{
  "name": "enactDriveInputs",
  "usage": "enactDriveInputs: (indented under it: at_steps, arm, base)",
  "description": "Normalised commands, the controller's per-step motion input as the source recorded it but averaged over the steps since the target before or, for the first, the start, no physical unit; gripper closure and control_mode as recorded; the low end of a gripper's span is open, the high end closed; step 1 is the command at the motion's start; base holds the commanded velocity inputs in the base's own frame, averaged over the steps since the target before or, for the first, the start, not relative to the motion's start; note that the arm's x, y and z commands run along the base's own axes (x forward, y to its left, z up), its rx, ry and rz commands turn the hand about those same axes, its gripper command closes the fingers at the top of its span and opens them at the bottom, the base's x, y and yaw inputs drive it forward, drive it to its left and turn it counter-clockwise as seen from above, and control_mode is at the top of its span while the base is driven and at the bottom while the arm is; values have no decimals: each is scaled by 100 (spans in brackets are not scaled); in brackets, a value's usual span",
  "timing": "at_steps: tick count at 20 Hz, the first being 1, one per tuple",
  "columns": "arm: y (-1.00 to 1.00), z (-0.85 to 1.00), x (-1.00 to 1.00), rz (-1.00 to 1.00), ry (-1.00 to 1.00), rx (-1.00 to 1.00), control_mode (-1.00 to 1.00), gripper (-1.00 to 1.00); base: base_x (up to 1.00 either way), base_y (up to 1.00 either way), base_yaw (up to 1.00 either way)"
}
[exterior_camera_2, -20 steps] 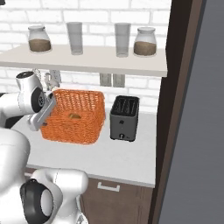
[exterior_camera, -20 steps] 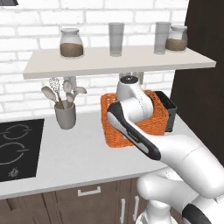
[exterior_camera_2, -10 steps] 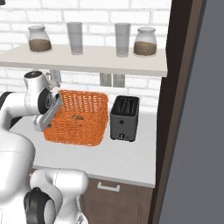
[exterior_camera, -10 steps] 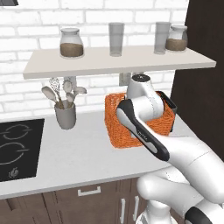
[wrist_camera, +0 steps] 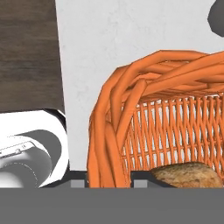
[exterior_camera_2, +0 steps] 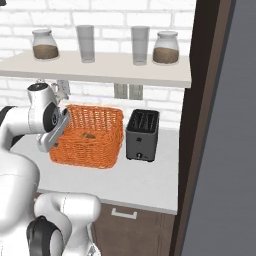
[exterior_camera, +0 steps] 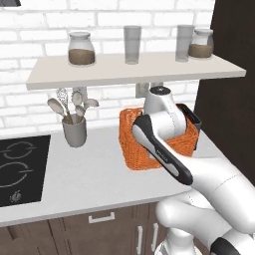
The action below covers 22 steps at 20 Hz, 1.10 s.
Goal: Open the cabinet, pick up the bread from the cabinet and place it in the basket. Then move the basket to the dining counter.
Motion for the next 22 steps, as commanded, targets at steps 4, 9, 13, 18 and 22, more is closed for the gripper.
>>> enactDriveInputs:
  at_steps: [4, 9, 13, 18, 22]
  arm:
    - [0, 0, 0, 0, 0, 0, 100, 100]
    - [0, 0, 0, 0, 0, 0, 100, 100]
    - [0, 0, 0, 0, 0, 0, 100, 100]
    - [0, 0, 0, 0, 0, 0, 100, 100]
    - [0, 0, 0, 0, 0, 0, 100, 100]
  base:
    - [-74, 25, 0]
    - [-94, 54, 0]
    - [-43, 99, 20]
    - [-20, 96, 74]
    - [-4, 66, 97]
